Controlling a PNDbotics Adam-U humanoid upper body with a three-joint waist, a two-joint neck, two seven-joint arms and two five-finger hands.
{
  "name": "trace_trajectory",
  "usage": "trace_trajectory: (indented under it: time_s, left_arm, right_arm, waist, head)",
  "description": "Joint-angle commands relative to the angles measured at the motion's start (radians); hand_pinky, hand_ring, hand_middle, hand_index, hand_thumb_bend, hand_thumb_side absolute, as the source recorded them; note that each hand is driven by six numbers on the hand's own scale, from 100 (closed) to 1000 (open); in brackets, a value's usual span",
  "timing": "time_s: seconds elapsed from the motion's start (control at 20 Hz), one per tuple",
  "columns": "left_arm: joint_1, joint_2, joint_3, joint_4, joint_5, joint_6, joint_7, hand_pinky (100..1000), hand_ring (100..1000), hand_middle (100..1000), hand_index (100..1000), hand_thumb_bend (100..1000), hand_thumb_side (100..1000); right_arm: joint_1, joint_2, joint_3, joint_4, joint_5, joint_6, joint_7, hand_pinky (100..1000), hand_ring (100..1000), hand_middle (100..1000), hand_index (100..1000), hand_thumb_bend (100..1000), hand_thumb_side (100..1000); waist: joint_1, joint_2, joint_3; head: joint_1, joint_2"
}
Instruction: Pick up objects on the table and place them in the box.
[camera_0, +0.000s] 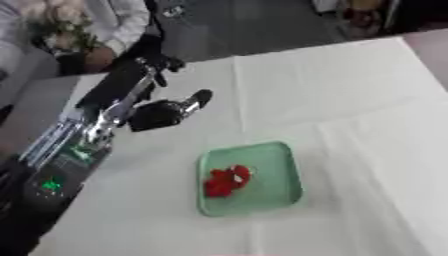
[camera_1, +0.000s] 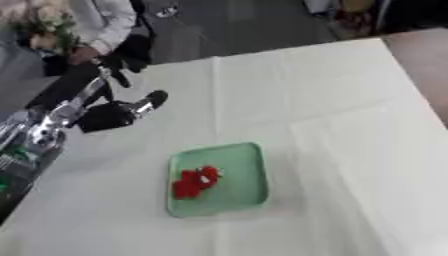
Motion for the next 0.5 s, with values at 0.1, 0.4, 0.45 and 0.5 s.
trace_trajectory:
  time_s: [0.1, 0.4, 0.45, 0.5]
  left_arm:
    - [-0.011, -0.071, 0.059, -0.028, 0.101, -0.075, 0.223, 356, 532, 698, 824, 469, 796]
    - [-0.044, -0.097, 0.054, -0.028, 0.200, -0.162, 0.355, 363, 534, 696, 822, 467, 789]
    - [-0.057, -0.104, 0.054, -0.028, 0.214, -0.174, 0.362, 364, 535, 697, 823, 467, 789]
    - [-0.066, -0.109, 0.056, -0.028, 0.225, -0.183, 0.366, 369, 536, 695, 820, 468, 782]
  right_arm:
    - [0.015, -0.037, -0.006, -0.015, 0.014, -0.001, -0.001, 100, 356, 334, 438, 146, 395]
    - [0.039, -0.049, 0.001, -0.015, 0.013, 0.001, 0.012, 100, 333, 318, 437, 140, 394]
    - [0.040, -0.050, 0.004, -0.015, 0.012, 0.002, 0.015, 100, 330, 317, 438, 140, 394]
    - [0.040, -0.050, 0.005, -0.015, 0.010, 0.002, 0.019, 100, 325, 318, 438, 140, 395]
  waist:
    - [-0.017, -0.016, 0.021]
    - [-0.023, -0.021, 0.043]
    - [-0.023, -0.022, 0.044]
    - [-0.024, -0.023, 0.045]
  head:
    - [-0.011, -0.097]
    - [0.159, -0.218]
    - [0.179, -0.229]
    - [0.190, -0.234]
